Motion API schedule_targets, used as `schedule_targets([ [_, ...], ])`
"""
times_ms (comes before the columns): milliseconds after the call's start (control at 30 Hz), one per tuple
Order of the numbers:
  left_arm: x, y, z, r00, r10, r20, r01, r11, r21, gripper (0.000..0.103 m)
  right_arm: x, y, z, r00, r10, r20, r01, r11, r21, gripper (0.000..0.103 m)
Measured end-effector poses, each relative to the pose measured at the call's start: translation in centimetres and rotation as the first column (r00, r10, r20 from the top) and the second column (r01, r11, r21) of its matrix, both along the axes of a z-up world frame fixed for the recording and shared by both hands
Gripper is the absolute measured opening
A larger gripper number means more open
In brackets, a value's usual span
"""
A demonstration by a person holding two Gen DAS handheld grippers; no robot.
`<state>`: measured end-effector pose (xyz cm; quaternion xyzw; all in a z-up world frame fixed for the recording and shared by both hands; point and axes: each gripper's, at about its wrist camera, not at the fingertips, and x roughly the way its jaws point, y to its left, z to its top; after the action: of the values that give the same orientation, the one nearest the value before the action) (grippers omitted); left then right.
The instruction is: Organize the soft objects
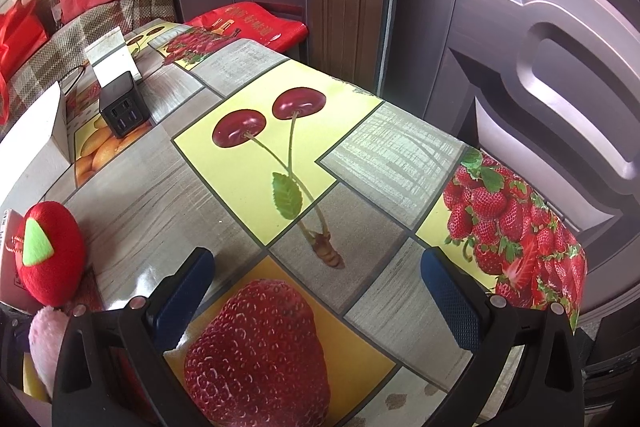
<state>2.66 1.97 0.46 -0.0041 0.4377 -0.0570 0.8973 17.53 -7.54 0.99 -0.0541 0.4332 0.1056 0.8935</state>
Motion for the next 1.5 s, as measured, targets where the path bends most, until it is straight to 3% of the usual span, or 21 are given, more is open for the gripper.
schedule_targets([
  [100, -3.3, 0.3, 2.3, 0.993, 0.065, 0.099, -0.056, 0.994, -0.095, 0.102, 0.0, 0.0, 0.0, 1.0, 0.0, 0.0, 0.0, 1.0, 0.002, 0.103],
  [200, -8.7, 1.0, 6.8, 0.953, 0.152, 0.261, -0.126, 0.985, -0.114, 0.103, 0.0, 0.0, 0.0, 1.0, 0.0, 0.0, 0.0, 1.0, 0.005, 0.103],
  [267, -13.2, 2.9, 9.7, 0.898, 0.271, 0.347, -0.235, 0.962, -0.141, 0.103, 0.0, 0.0, 0.0, 1.0, 0.0, 0.0, 0.0, 1.0, 0.009, 0.103],
  [333, -17.5, 5.9, 11.2, 0.816, 0.43, 0.385, -0.404, 0.902, -0.15, 0.103, -0.1, -0.2, 0.1, 1.0, 0.001, 0.0, -0.001, 1.0, 0.022, 0.103],
  [433, -22.5, 9.9, 11.4, 0.744, 0.522, 0.417, -0.519, 0.845, -0.132, 0.103, -0.5, -1.2, 0.9, 0.999, 0.049, 0.015, -0.05, 0.989, 0.138, 0.103],
  [467, -24.1, 11.1, 11.0, 0.738, 0.527, 0.421, -0.518, 0.843, -0.146, 0.103, -0.8, -1.6, 1.3, 0.995, 0.094, 0.034, -0.099, 0.972, 0.214, 0.103],
  [533, -26.0, 12.9, 9.6, 0.761, 0.551, 0.343, -0.545, 0.829, -0.122, 0.103, -2.3, -2.7, 2.8, 0.969, 0.205, 0.137, -0.241, 0.905, 0.352, 0.103],
  [567, -26.2, 13.2, 8.4, 0.767, 0.574, 0.287, -0.578, 0.812, -0.08, 0.103, -3.3, -2.8, 3.7, 0.938, 0.279, 0.208, -0.34, 0.862, 0.377, 0.103],
  [633, -27.2, 13.6, 6.1, 0.777, 0.599, 0.193, -0.607, 0.795, -0.022, 0.103, -5.6, -2.1, 5.4, 0.839, 0.455, 0.298, -0.539, 0.77, 0.342, 0.103],
  [733, -27.2, 13.0, 2.7, 0.798, 0.598, 0.073, -0.6, 0.8, 0.005, 0.103, -8.7, -0.4, 5.9, 0.742, 0.621, 0.254, -0.67, 0.707, 0.228, 0.103],
  [833, -26.3, 10.7, 1.0, 0.835, 0.548, 0.053, -0.55, 0.833, 0.064, 0.103, -11.3, 1.3, 4.4, 0.691, 0.699, 0.185, -0.722, 0.682, 0.119, 0.103],
  [933, -24.5, 9.1, 0.4, 0.862, 0.506, 0.035, -0.505, 0.85, 0.146, 0.103, -12.7, 2.3, 2.7, 0.672, 0.731, 0.119, -0.74, 0.668, 0.071, 0.103],
  [1100, -22.3, 10.4, -1.0, 0.859, 0.51, -0.047, -0.5, 0.855, 0.137, 0.092, -12.3, 3.6, 1.0, 0.698, 0.715, 0.033, -0.716, 0.697, 0.045, 0.102],
  [1167, -22.2, 11.1, -1.3, 0.86, 0.506, -0.063, -0.501, 0.861, 0.087, 0.088, -12.1, 3.5, 0.6, 0.694, 0.72, 0.003, -0.719, 0.692, 0.062, 0.089],
  [1200, -22.2, 11.2, -1.3, 0.862, 0.503, -0.062, -0.498, 0.863, 0.081, 0.082, -11.9, 3.5, 0.4, 0.69, 0.723, -0.012, -0.722, 0.69, 0.061, 0.069],
  [1233, -22.3, 11.0, -1.2, 0.871, 0.49, -0.049, -0.485, 0.871, 0.077, 0.063, -12.0, 3.5, 0.5, 0.691, 0.723, 0.004, -0.723, 0.69, 0.043, 0.053],
  [1300, -22.8, 10.4, -0.7, 0.882, 0.47, -0.024, -0.467, 0.881, 0.079, 0.035, -11.9, 3.2, 0.7, 0.687, 0.726, 0.009, -0.726, 0.686, 0.044, 0.049],
  [1400, -23.8, 10.0, -0.6, 0.871, 0.492, 0.01, -0.49, 0.865, 0.107, 0.032, -11.3, 1.8, 1.2, 0.704, 0.71, 0.013, -0.708, 0.7, 0.095, 0.049],
  [1500, -26.1, 10.7, 1.2, 0.832, 0.541, 0.121, -0.549, 0.835, 0.043, 0.032, -10.9, -0.6, 2.8, 0.729, 0.681, 0.07, -0.68, 0.709, 0.186, 0.049],
])
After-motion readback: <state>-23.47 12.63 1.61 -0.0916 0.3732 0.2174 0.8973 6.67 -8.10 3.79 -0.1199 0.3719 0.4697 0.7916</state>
